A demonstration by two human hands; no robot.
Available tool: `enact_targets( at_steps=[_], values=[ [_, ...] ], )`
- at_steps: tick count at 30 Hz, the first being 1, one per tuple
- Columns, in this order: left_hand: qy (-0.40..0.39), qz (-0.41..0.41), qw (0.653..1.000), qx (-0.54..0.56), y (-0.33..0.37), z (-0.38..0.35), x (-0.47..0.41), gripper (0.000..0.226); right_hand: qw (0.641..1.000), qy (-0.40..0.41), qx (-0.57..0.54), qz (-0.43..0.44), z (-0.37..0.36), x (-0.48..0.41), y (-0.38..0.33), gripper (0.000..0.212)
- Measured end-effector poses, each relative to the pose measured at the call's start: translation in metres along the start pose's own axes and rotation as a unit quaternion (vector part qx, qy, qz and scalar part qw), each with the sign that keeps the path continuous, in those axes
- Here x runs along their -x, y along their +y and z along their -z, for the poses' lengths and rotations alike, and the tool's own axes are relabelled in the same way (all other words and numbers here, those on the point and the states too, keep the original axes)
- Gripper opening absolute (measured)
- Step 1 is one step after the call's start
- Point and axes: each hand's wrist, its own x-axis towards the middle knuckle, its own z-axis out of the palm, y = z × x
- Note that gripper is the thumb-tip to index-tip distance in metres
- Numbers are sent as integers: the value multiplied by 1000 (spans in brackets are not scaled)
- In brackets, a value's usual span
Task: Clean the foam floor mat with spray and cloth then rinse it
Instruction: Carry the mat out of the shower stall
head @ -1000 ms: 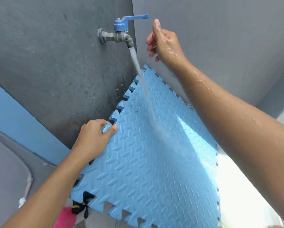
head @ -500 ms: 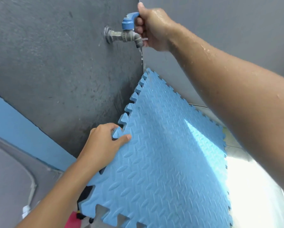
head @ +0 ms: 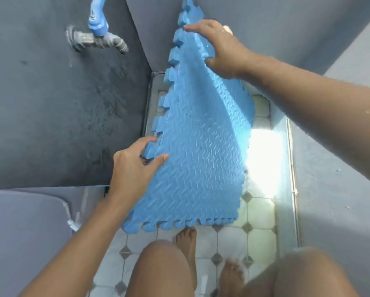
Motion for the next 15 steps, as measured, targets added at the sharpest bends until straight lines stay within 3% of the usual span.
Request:
enact_targets(
  at_steps=[4,7,9,12,15],
  values=[
    [-67,-51,996,-17,63,19,20,32,996,20,47,-69,71,67,-2,97],
    [-136,-93,986,-34,106,50,40,33,986,-12,122,-114,126,112,-7,101],
    [-155,-112,980,-60,126,74,55,31,972,-85,189,-107,161,137,-17,96],
    [-178,-112,976,-63,159,117,78,31,914,-218,330,-87,213,171,-29,85],
    [-186,-94,976,-66,178,159,100,33,882,-255,390,-63,239,181,-45,61]
  ],
)
